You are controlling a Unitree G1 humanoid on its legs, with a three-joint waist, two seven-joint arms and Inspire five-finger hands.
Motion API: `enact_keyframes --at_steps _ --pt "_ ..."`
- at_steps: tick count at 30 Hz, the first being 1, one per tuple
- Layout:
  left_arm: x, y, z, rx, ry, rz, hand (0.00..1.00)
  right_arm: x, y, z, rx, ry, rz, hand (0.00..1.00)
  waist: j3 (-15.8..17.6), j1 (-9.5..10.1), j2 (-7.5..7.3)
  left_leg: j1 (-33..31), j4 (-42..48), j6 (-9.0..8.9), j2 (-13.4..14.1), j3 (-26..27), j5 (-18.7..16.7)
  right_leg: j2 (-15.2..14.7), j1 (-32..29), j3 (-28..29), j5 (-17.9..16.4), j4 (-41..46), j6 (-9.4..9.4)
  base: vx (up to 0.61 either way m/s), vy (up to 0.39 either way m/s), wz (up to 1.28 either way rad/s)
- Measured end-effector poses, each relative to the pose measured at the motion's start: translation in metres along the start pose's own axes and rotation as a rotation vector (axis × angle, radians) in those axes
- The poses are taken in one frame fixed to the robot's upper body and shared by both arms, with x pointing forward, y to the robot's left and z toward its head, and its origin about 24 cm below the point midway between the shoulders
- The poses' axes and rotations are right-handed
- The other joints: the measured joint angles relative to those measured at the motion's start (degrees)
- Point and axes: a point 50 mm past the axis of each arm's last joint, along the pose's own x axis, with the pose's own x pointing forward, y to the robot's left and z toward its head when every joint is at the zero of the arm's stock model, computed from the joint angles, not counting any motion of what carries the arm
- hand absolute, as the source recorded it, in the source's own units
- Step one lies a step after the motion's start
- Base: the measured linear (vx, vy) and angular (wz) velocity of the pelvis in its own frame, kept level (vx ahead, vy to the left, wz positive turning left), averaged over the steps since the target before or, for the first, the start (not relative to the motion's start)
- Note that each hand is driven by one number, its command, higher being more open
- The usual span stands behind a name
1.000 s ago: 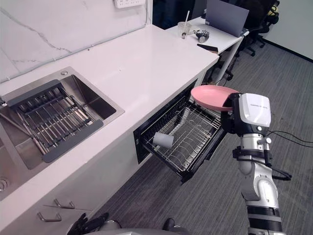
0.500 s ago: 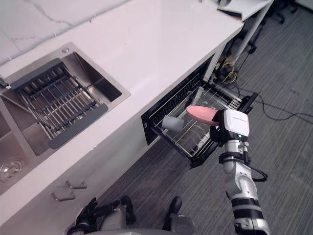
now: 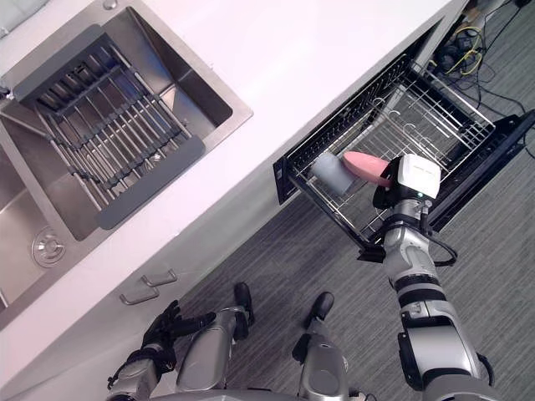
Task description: Walk over to the sink, pick up the cup, carry it to the dishwasher, place the cup inside the dishwasher, then close the dishwasher door
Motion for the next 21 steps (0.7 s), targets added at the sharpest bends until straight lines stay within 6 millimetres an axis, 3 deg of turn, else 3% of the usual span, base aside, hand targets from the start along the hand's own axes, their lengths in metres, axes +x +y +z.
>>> enact_keyframes --at_steps 9,13,21 --pt "0.001 -0.007 -0.001 -0.028 0.01 -0.03 1.0 -0.007 0.024 -0.011 0.133 0.084 0.186 1.0 1.2 -0.49 0.77 -1.0 0.7 0.62 -1.2 -1.4 0.4 -1.0 -0.4 -0.2 1.0 0.0 0.35 -0.05 0.075 0.02" --pt "0.001 -0.007 0.0 -0.029 0.012 -0.032 1.0 -0.007 0.016 -0.007 0.26 0.064 0.152 1.0 1.2 -0.74 0.76 -1.0 0.9 0.73 -1.0 -1.4 0.5 -1.0 -0.4 0.0 1.1 -0.3 0.33 -0.07 0.056 -0.01" --pt "0.0 -0.008 -0.003 -0.011 0.029 -0.035 1.0 -0.029 0.004 -0.001 0.427 -0.062 0.035 1.0 0.7 -2.31 -0.03 1.2 2.6 0.44 0.1 -1.4 -0.7 -0.4 2.6 0.7 1.1 0.0 0.37 -0.01 0.042 -0.03"
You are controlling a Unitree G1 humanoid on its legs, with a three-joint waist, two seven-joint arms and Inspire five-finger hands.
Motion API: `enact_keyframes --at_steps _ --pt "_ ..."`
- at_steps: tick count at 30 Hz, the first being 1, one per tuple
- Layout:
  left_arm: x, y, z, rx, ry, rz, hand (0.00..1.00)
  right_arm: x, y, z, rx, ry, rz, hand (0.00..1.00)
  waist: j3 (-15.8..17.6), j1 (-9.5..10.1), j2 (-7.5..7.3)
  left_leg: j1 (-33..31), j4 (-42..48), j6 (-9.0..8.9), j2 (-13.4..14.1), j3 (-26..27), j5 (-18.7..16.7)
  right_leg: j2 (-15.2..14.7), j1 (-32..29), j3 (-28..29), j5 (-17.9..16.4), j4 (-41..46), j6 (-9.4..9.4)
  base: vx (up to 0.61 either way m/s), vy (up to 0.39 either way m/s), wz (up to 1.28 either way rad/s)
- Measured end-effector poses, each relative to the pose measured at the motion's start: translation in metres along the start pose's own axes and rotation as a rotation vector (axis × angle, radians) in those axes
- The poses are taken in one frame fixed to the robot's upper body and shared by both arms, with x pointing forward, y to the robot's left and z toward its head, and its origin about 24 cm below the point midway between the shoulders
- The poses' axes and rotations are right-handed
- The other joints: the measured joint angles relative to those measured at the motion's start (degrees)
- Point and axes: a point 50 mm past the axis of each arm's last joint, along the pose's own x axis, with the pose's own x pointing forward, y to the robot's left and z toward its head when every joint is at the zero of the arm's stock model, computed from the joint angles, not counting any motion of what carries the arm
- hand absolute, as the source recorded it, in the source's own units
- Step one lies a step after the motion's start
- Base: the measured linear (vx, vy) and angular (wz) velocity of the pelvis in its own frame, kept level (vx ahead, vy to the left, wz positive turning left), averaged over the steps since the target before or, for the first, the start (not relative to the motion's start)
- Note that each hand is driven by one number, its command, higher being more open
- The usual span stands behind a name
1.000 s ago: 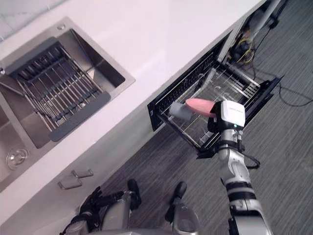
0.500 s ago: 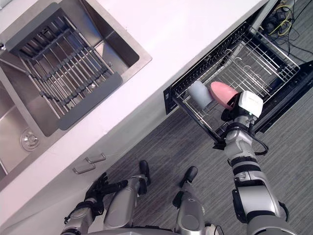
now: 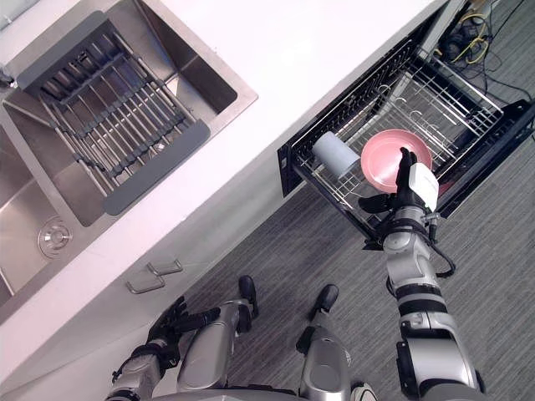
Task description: Walk over to the sink, pick up the cup, carry it to the dishwasher, place the cup inside the dishwasher, then close the dishwasher door
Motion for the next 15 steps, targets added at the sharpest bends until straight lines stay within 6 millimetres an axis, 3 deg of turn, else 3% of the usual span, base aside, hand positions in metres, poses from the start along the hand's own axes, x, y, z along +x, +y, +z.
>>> enact_keyframes --at_steps 3,5,8,11,12,15 --pt "-0.002 0.002 -0.005 0.018 0.016 0.003 1.0 -0.012 -0.006 -0.009 0.112 0.017 -0.067 1.0 -2.9 -0.24 -1.77 0.8 1.2 -0.19 0.7 0.4 -0.9 0.4 1.0 0.6 -0.2 0.0 0.02 -0.02 0.044 -0.1" --pt "-0.007 0.008 -0.014 0.021 0.041 0.023 1.0 -0.02 -0.018 -0.027 0.212 0.101 -0.176 1.0 -5.9 -0.21 -2.84 1.9 2.8 -0.32 1.7 1.0 -2.6 0.9 2.5 1.5 -0.7 -0.3 0.12 -0.03 0.057 -0.17" --pt "-0.017 0.019 -0.035 0.005 0.095 0.065 1.0 -0.034 -0.041 -0.057 0.304 0.213 -0.33 1.0 -9.5 -0.8 -3.3 4.1 4.0 -0.5 2.6 2.2 -4.3 1.2 4.3 2.8 -1.5 -0.3 0.56 -0.01 0.056 -0.24" --pt "-0.028 0.026 -0.054 0.007 0.149 0.089 1.0 -0.044 -0.057 -0.079 0.38 0.308 -0.44 1.0 -11.1 -1.63 -3.15 5.5 4.6 -0.66 3.4 3.5 -5.2 1.7 5.0 4.3 -1.6 -0.3 0.47 -0.01 0.039 -0.27" --pt "-0.029 0.027 -0.057 -0.008 0.155 0.097 1.0 -0.048 -0.063 -0.088 0.424 0.351 -0.486 0.0 -11.4 -2.09 -2.88 5.4 5.3 -0.78 4.0 3.9 -5.5 2.0 4.9 4.7 -1.6 -0.3 0.43 -0.05 0.018 -0.33" --pt "-0.027 0.026 -0.053 -0.001 0.149 0.09 1.0 -0.056 -0.068 -0.104 0.567 0.462 -0.55 0.0 -11.0 -3.59 -1.77 4.1 6.3 -0.89 5.0 5.2 -5.9 2.5 2.8 6.7 -1.3 -0.3 -0.03 -0.07 0.024 -0.31"
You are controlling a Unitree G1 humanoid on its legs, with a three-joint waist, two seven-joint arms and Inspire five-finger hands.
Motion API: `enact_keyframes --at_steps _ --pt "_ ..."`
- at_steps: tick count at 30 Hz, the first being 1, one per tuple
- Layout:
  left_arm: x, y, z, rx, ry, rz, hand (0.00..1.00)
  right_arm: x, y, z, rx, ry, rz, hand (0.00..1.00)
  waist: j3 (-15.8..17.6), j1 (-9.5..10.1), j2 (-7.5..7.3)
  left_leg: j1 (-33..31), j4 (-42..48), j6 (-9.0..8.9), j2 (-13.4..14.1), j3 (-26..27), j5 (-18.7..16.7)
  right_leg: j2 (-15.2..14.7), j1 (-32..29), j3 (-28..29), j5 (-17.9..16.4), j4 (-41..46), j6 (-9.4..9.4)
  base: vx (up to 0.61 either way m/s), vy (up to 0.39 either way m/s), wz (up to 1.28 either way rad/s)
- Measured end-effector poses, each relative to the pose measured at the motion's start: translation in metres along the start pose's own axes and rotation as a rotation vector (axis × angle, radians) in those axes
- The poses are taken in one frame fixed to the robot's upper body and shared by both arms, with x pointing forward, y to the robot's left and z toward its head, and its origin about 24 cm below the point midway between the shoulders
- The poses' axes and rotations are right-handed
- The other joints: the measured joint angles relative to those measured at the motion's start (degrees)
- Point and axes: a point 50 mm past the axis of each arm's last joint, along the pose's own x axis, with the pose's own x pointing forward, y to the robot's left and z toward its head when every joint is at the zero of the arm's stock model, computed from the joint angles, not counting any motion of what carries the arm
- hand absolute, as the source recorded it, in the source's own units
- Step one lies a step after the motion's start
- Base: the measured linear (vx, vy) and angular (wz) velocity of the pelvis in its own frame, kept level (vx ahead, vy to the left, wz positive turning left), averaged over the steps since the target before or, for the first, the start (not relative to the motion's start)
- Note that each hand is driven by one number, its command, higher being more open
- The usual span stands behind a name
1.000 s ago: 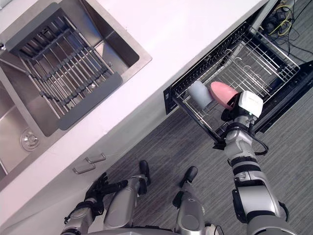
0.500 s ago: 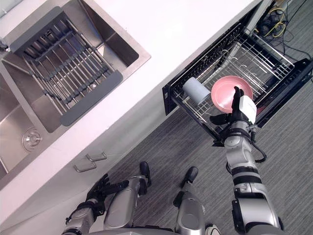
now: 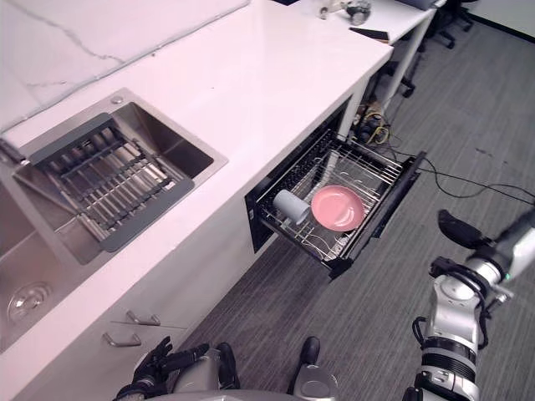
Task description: Walk over to the sink, pick up the cup, carry it to the dishwasher, place the cup inside the dishwasher, then close the dishwasher door
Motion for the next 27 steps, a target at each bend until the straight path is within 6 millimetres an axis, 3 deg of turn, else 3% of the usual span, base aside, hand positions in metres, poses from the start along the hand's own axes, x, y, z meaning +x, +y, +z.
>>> enact_keyframes --at_steps 2,4,8,10,18,21,27 --pt "0.003 -0.007 0.008 0.001 -0.016 -0.024 1.0 0.004 -0.004 0.0 0.079 0.043 -0.022 0.0 0.7 -0.25 1.05 -1.6 0.0 0.01 0.0 1.0 0.1 -0.2 -2.4 0.9 0.7 0.0 -0.43 -0.07 0.055 -0.3" --pt "0.005 -0.022 0.01 -0.059 -0.02 -0.057 1.0 0.009 -0.001 0.001 0.167 0.096 -0.007 0.0 3.5 -1.16 3.94 -1.5 -0.4 0.61 -0.4 2.3 0.5 -0.8 -3.4 2.3 1.5 0.3 -0.32 -0.06 0.088 -0.25" --pt "0.003 -0.041 0.0 -0.105 0.002 -0.099 1.0 0.014 0.001 0.001 0.169 0.103 0.071 0.0 6.3 -1.62 8.81 1.8 -4.4 1.24 -3.0 3.9 2.2 -2.7 -2.8 3.4 2.2 0.3 0.14 0.01 0.054 -0.1" --pt "0.0 -0.043 -0.005 -0.094 0.005 -0.109 1.0 0.017 0.005 0.004 0.161 0.092 0.127 0.0 6.8 -1.59 10.12 2.8 -6.7 1.3 -4.2 3.6 3.1 -3.4 -2.7 3.5 2.1 0.3 0.34 0.04 0.037 0.04" --pt "-0.001 -0.044 -0.005 -0.109 0.0 -0.132 1.0 0.023 0.035 0.043 0.146 -0.086 0.303 0.0 8.5 -0.73 10.47 3.9 -10.6 2.15 -8.3 -1.8 5.2 -5.8 0.2 -1.7 1.1 0.3 1.78 0.02 0.04 0.35" --pt "0.0 -0.046 -0.002 -0.107 -0.01 -0.14 1.0 0.02 0.059 0.054 0.152 -0.128 0.364 0.0 8.5 0.91 10.47 3.9 -10.7 2.62 -9.8 -4.9 5.6 -6.7 2.3 -5.2 0.8 0.3 2.51 0.03 0.055 0.56" --pt "0.0 -0.042 0.0 -0.114 -0.019 -0.132 1.0 0.04 0.051 0.055 0.148 -0.087 0.293 0.0 9.2 2.16 9.58 4.1 -12.7 3.16 -12.5 -11.0 7.8 -7.8 6.2 -12.4 -0.1 0.4 3.57 0.0 0.051 0.6"
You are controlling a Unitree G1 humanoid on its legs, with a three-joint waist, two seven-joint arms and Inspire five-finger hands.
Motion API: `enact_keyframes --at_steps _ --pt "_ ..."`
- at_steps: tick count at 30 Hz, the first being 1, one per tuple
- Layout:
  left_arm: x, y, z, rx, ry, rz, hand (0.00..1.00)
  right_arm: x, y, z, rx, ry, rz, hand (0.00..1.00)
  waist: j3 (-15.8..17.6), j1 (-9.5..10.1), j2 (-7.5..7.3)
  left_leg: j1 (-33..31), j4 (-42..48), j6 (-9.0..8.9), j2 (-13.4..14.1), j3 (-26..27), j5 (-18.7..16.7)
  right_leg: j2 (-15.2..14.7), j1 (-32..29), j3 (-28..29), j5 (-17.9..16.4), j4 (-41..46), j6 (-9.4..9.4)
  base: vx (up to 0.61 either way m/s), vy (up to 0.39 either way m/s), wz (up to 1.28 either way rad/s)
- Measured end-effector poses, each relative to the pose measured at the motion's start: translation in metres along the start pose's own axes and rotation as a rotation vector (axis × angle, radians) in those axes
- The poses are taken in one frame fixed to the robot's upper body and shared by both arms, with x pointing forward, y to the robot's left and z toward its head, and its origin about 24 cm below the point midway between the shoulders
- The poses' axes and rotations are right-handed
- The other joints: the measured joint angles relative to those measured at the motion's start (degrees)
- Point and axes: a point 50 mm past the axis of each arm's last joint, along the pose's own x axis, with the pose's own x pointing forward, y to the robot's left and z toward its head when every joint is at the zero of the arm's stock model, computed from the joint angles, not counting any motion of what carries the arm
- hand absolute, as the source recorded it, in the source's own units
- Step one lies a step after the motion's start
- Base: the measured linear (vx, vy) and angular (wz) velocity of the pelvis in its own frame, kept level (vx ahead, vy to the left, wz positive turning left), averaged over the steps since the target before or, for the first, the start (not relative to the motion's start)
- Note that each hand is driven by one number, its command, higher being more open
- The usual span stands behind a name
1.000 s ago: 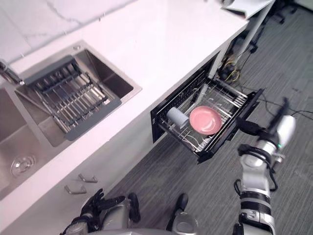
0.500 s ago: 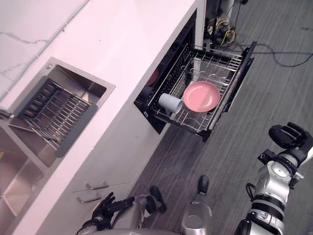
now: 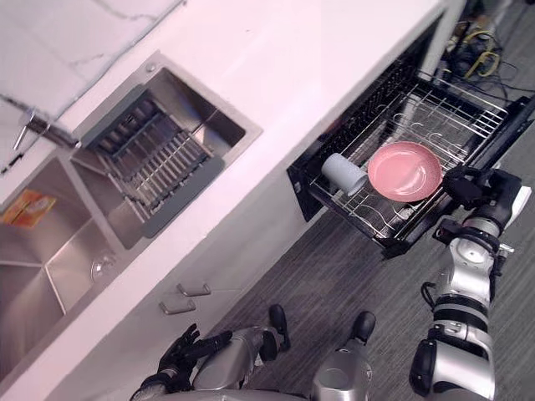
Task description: Walk over to the sink, pick up the cup, carry it to the dishwasher, place the cup inside the dishwasher, then close the dishwasher door
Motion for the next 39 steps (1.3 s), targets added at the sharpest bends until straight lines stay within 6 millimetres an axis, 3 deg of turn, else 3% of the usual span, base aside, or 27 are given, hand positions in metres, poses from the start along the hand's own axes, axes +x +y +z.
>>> enact_keyframes --at_steps 6,9,11,12,14,15,17,19,20,24,27,30,32,34,35,38,39 --pt "0.0 -0.003 0.0 -0.006 -0.01 -0.008 1.0 0.009 0.019 -0.004 -0.06 0.067 0.049 0.0 -0.1 3.43 0.12 0.6 -1.1 -0.86 -0.3 -6.6 2.4 -0.5 2.1 -6.7 -4.8 6.4 -0.26 -0.06 0.008 0.58" --pt "0.001 -0.006 0.0 -0.006 -0.009 -0.016 1.0 0.004 0.043 -0.006 -0.027 0.082 0.158 0.0 -0.2 5.39 0.27 1.7 -3.8 -1.4 -0.4 -8.5 4.5 -1.1 2.2 -8.6 -6.8 9.5 -0.62 -0.05 -0.023 0.36" --pt "0.001 -0.009 -0.001 0.024 -0.008 -0.028 1.0 -0.003 0.063 -0.012 0.216 0.156 0.288 0.0 -0.5 6.69 0.78 3.1 -5.3 -1.62 -0.3 -9.1 5.4 -1.2 3.0 -9.2 -7.7 10.6 -0.69 -0.03 -0.026 0.15" --pt "0.001 -0.01 -0.001 0.033 -0.008 -0.03 1.0 -0.005 0.063 -0.018 0.334 0.203 0.262 0.0 -0.7 6.88 0.9 3.5 -5.6 -1.64 -0.3 -9.1 5.5 -1.3 3.2 -9.3 -7.9 10.8 -0.66 -0.01 -0.025 0.09" --pt "0.0 -0.012 -0.002 0.078 -0.008 -0.04 1.0 -0.018 0.074 -0.039 0.874 0.336 0.279 0.0 -1.3 6.81 1.76 4.3 -6.4 -1.79 -0.3 -9.1 5.8 -1.3 3.7 -9.4 -8.3 11.0 -0.6 0.0 0.0 0.0" --pt "0.0 -0.012 -0.002 0.098 -0.008 -0.045 1.0 -0.023 0.08 -0.042 1.058 0.346 0.28 0.0 -1.8 6.77 2.42 4.4 -6.7 -1.82 -0.3 -9.1 6.0 -1.3 3.8 -9.6 -8.3 11.0 -0.58 0.0 -0.012 0.03" --pt "0.0 -0.017 -0.005 0.125 -0.001 -0.065 1.0 -0.031 0.089 -0.048 1.285 0.352 0.244 0.0 -2.9 7.2 3.87 4.6 -7.0 -1.83 -0.4 -9.1 6.3 -1.4 4.1 -9.9 -8.3 10.8 -0.55 0.0 -0.004 0.09" --pt "-0.001 -0.02 -0.009 0.134 0.009 -0.082 1.0 -0.034 0.09 -0.052 1.387 0.336 0.2 0.0 -3.8 7.54 5.05 4.7 -7.3 -1.83 -0.4 -8.8 6.6 -1.2 4.4 -10.1 -8.2 10.2 -0.45 -0.01 0.001 0.06" --pt "-0.002 -0.019 -0.011 0.125 0.014 -0.081 1.0 -0.035 0.091 -0.052 1.406 0.328 0.211 1.0 -4.1 7.55 5.45 5.1 -8.2 -1.95 -0.3 -8.4 7.2 -1.0 4.6 -10.1 -8.0 9.5 -0.51 0.0 0.0 0.0" --pt "-0.003 -0.017 -0.018 0.075 0.043 -0.07 1.0 -0.038 0.097 -0.043 1.437 0.264 0.311 1.0 -4.8 7.52 5.87 5.9 -10.7 -2.26 0.4 -6.8 8.4 0.4 4.5 -9.4 -7.1 6.7 -1.14 -0.04 -0.01 -0.14" --pt "-0.006 -0.013 -0.025 0.022 0.06 -0.046 1.0 -0.059 0.091 -0.053 1.35 0.223 0.4 1.0 -5.9 7.63 4.53 6.0 -11.0 -2.47 0.9 -5.0 8.5 1.0 4.3 -8.8 -6.3 5.8 -0.9 -0.01 0.003 -0.12" --pt "-0.013 -0.006 -0.039 -0.091 0.073 0.011 1.0 -0.103 0.072 -0.1 1.228 0.329 0.383 1.0 -8.2 7.66 1.9 6.2 -11.0 -3.3 1.6 -1.9 8.0 1.1 4.0 -7.9 -6.5 5.8 -1.1 0.03 0.003 -0.17" --pt "-0.017 0.001 -0.043 -0.16 0.062 0.023 1.0 -0.147 0.05 -0.15 1.14 0.505 0.281 1.0 -9.1 7.56 -0.31 6.3 -10.0 -4.97 2.3 0.7 6.8 1.2 4.1 -7.1 -6.8 6.0 -1.15 0.02 0.001 -0.2" --pt "-0.018 0.006 -0.046 -0.204 0.063 0.024 1.0 -0.18 0.028 -0.187 0.97 0.671 0.212 1.0 -9.4 7.49 -2.05 6.5 -9.0 -6.2 2.7 2.0 5.8 1.2 4.2 -6.3 -6.8 6.0 -1.15 0.0 0.009 -0.21" --pt "-0.019 0.009 -0.045 -0.239 0.055 0.019 1.0 -0.204 0.01 -0.208 0.834 0.783 0.174 1.0 -9.6 7.51 -3.13 6.5 -8.4 -6.25 3.0 2.8 5.1 1.2 4.3 -6.1 -6.9 6.0 -1.16 -0.01 0.015 -0.16" --pt "-0.02 0.014 -0.045 -0.317 0.044 0.002 1.0 -0.248 -0.024 -0.236 0.559 0.979 0.084 1.0 -10.1 7.74 -5.14 5.9 -6.4 -4.21 3.9 4.4 3.2 1.5 4.8 -6.3 -7.2 6.0 -0.94 -0.02 0.011 -0.04" --pt "-0.02 0.018 -0.044 -0.346 0.041 0.0 1.0 -0.268 -0.037 -0.243 0.46 1.049 0.042 1.0 -10.8 7.76 -6.49 5.2 -5.5 -3.56 4.0 4.7 2.8 1.3 4.6 -6.7 -7.8 6.1 -0.32 -0.01 0.029 0.12"
